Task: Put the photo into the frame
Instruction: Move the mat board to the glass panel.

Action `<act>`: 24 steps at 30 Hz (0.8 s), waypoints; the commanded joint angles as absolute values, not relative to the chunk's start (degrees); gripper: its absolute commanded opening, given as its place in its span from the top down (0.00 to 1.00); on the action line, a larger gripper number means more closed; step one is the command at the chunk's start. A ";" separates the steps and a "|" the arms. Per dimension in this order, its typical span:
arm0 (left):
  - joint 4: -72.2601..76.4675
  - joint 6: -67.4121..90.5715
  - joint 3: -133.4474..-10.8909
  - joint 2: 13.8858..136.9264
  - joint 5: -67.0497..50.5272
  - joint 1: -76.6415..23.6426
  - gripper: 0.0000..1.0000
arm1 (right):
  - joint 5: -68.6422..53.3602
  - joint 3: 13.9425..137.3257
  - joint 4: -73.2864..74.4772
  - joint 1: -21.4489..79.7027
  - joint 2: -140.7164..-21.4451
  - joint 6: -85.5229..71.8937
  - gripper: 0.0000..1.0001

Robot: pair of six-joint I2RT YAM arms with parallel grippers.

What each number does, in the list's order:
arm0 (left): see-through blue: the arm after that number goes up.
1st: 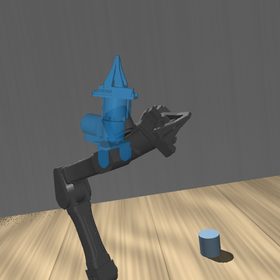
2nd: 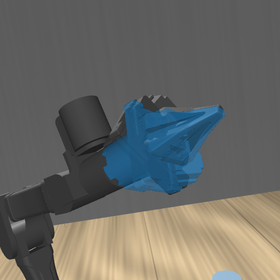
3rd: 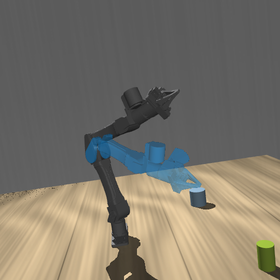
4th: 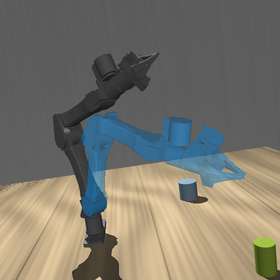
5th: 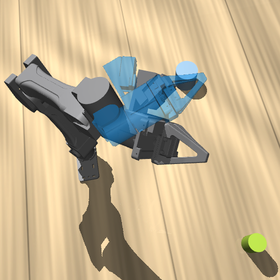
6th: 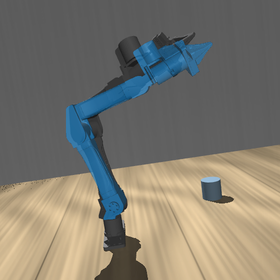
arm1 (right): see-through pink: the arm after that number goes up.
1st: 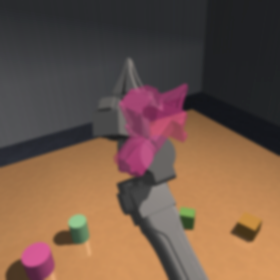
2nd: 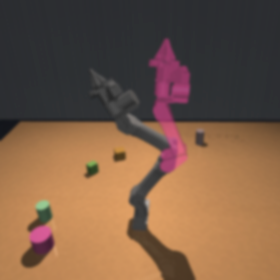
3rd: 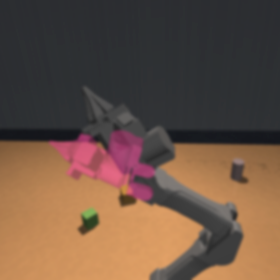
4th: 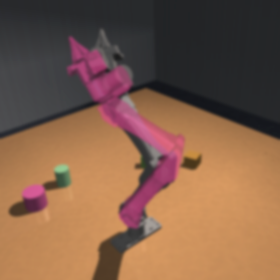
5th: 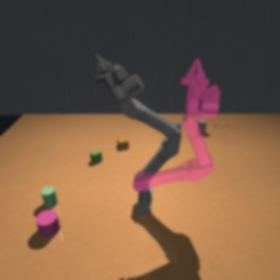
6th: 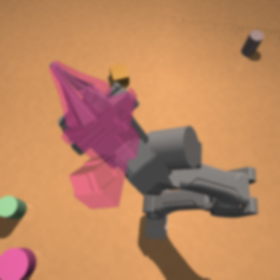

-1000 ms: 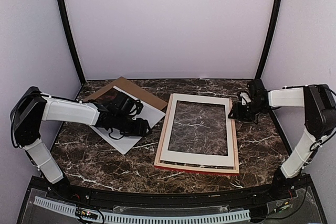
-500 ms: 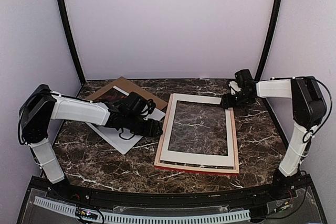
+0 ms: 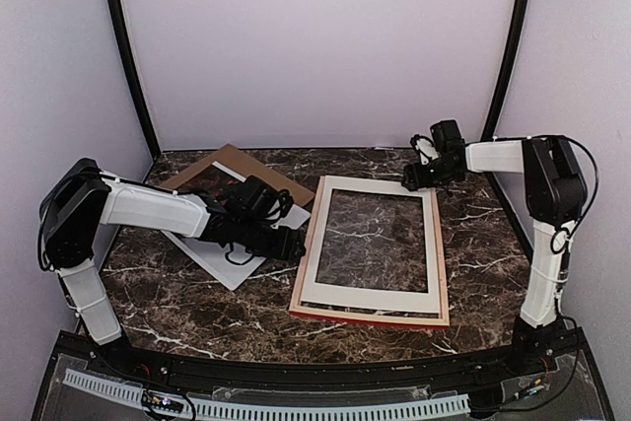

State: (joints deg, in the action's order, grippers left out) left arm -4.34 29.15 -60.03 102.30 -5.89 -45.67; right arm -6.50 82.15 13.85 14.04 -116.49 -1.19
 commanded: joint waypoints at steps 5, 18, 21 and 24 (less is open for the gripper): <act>-4.44 29.30 -60.58 102.27 -5.08 -46.14 0.34 | -10.43 88.65 13.44 14.24 -121.82 2.44 0.25; -4.21 29.35 -60.24 102.35 -5.14 -46.56 0.34 | -14.97 86.98 15.78 14.19 -122.94 4.33 0.29; -4.06 29.36 -60.25 102.31 -5.18 -46.53 0.34 | -15.04 85.23 15.41 14.24 -121.87 4.64 0.30; -4.09 29.44 -60.33 102.43 -5.35 -46.66 0.34 | -15.32 84.12 15.35 14.24 -121.17 4.83 0.31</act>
